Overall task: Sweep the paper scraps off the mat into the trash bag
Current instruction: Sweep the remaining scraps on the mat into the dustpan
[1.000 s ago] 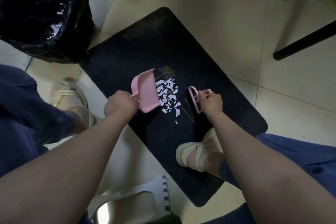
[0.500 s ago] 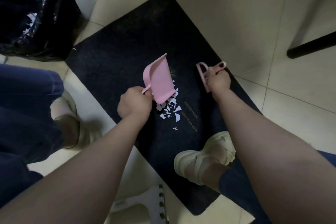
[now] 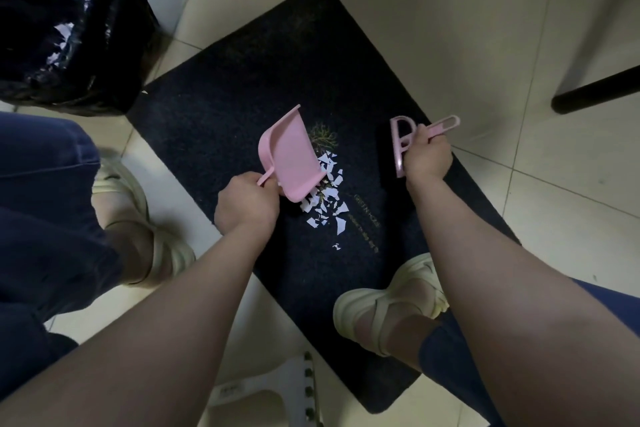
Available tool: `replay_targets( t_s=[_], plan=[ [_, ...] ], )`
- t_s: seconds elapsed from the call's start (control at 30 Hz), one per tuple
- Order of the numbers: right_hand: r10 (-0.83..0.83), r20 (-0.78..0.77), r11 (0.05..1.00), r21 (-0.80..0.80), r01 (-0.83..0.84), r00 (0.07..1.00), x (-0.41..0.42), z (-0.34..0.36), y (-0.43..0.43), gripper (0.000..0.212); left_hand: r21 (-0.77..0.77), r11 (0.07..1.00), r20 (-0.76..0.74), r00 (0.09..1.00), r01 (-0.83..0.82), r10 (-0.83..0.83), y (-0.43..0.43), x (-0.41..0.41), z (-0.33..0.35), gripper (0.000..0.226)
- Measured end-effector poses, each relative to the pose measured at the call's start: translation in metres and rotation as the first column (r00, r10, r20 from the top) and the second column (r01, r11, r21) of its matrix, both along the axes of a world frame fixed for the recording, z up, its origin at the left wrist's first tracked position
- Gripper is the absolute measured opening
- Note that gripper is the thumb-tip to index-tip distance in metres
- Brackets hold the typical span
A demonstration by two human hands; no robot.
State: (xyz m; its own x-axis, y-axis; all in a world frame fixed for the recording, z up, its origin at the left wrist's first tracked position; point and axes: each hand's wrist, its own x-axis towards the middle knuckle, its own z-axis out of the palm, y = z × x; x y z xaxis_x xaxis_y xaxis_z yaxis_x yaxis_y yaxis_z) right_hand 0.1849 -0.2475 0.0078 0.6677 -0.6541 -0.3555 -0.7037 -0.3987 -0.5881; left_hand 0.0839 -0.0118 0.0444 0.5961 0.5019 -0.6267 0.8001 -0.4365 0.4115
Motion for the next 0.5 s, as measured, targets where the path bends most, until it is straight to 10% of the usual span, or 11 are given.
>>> replay_targets(
  t_s=[0.5],
  plan=[
    [0.097,0.01,0.984,0.15,-0.097,0.995,-0.003,-0.002,0.017,0.029,0.008,0.998,0.005,0.998,-0.055,0.055,0.021,-0.01,-0.005,0.019]
  ],
)
